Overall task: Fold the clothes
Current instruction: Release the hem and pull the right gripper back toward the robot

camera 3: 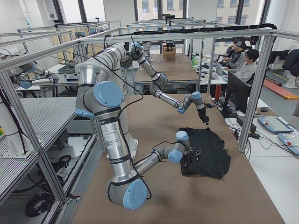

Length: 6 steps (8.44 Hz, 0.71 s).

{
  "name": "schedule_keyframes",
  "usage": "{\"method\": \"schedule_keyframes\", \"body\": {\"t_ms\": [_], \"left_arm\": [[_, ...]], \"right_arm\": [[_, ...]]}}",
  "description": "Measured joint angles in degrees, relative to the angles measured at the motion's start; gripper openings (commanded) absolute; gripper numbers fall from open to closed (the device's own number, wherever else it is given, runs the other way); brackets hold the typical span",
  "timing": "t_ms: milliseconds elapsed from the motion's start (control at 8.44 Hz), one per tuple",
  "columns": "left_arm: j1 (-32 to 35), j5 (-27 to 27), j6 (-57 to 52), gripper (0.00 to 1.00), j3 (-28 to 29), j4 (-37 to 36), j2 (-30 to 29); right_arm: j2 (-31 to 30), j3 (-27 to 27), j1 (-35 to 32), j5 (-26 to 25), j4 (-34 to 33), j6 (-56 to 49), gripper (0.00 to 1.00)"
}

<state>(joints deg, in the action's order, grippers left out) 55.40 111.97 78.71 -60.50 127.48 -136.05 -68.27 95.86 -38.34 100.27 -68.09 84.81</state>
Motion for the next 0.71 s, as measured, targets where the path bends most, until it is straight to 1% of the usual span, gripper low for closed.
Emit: {"method": "schedule_keyframes", "body": {"t_ms": [119, 356, 474, 593, 711], "left_arm": [[-0.01, 0.0, 0.21, 0.68, -0.17, -0.03, -0.09], [-0.02, -0.06, 0.46, 0.69, -1.17, -0.39, -0.1], [-0.02, -0.08, 0.56, 0.69, -1.47, -0.45, -0.14], [-0.02, -0.11, 0.61, 0.69, -1.62, -0.47, -0.15], [-0.02, -0.11, 0.64, 0.69, -1.68, -0.51, -0.16]], "right_arm": [[-0.6, 0.05, 0.87, -1.23, 0.02, 0.06, 0.72], [-1.59, -0.22, 1.61, -1.92, 0.14, 0.02, 0.53], [-2.07, -0.38, 2.02, -2.02, 0.69, 0.33, 0.4], [-2.29, -0.53, 2.72, -2.06, 1.24, 1.75, 0.05], [-2.29, -0.67, 3.37, -2.08, 1.56, 3.39, 0.0]]}}
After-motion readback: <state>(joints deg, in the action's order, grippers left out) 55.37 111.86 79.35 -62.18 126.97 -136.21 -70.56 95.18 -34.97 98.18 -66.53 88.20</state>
